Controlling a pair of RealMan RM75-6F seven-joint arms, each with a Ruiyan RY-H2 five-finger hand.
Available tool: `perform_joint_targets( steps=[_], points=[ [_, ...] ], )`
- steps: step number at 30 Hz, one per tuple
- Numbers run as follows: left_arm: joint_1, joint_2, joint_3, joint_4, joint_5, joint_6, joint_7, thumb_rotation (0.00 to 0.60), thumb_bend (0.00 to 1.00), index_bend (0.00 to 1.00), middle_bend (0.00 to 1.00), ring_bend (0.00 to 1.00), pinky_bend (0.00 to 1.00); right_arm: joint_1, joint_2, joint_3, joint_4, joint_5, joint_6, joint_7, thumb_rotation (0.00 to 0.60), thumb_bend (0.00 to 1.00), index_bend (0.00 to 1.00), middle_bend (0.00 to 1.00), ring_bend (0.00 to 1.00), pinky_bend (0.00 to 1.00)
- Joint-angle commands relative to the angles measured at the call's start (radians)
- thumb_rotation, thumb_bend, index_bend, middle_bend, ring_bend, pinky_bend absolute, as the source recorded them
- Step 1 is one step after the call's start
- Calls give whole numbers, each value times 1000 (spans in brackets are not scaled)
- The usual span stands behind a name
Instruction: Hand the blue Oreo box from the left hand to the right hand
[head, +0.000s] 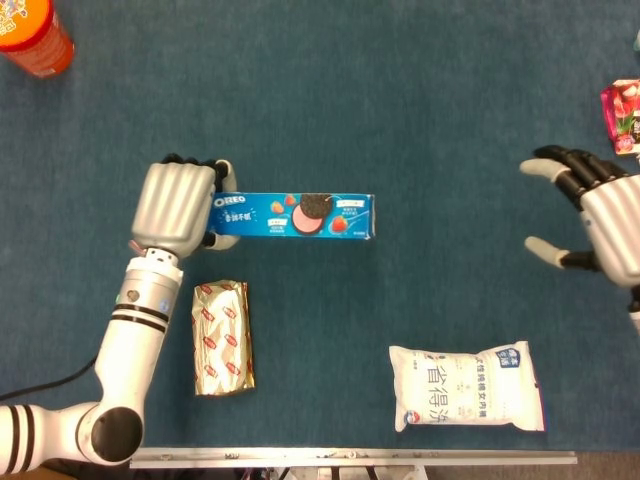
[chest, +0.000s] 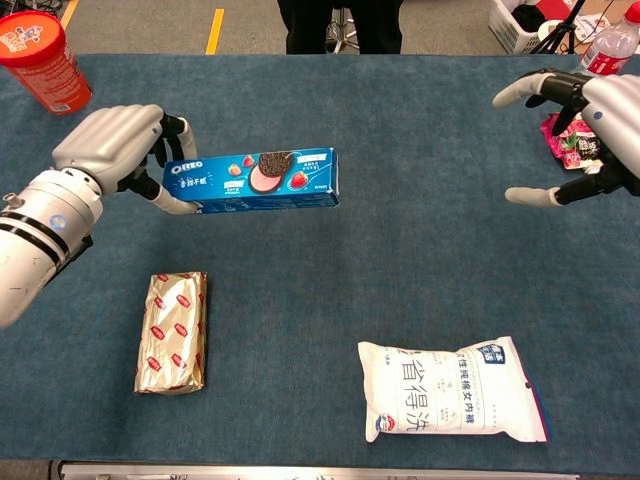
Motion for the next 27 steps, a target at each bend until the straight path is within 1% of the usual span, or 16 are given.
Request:
perform_joint_targets(
  steps=[1, 10, 20, 27],
  points=[
    [-8, -13, 1, 9, -7, 1, 9, 600, 126, 680, 713, 469, 359, 13, -31, -6, 11, -1, -11, -16, 600, 0, 275, 244, 257, 417],
    [-32, -60, -4, 31, -32, 6, 32, 600, 126, 679, 713, 469, 361, 31, -111, -22, 39, 3, -27, -35, 600, 0, 202, 216, 226, 400],
    [-58, -119, -37, 22, -53, 38, 49, 600, 126, 679, 714, 469, 375, 40, -195, -28, 87, -6, -9, -28, 600, 0, 188, 212, 222, 393],
    [-76, -137, -40, -6, -68, 54, 85, 600, 126, 680, 714, 469, 378, 50, -239, -19, 119, -8, 2, -12, 600, 0, 188, 212, 222, 393]
  ],
)
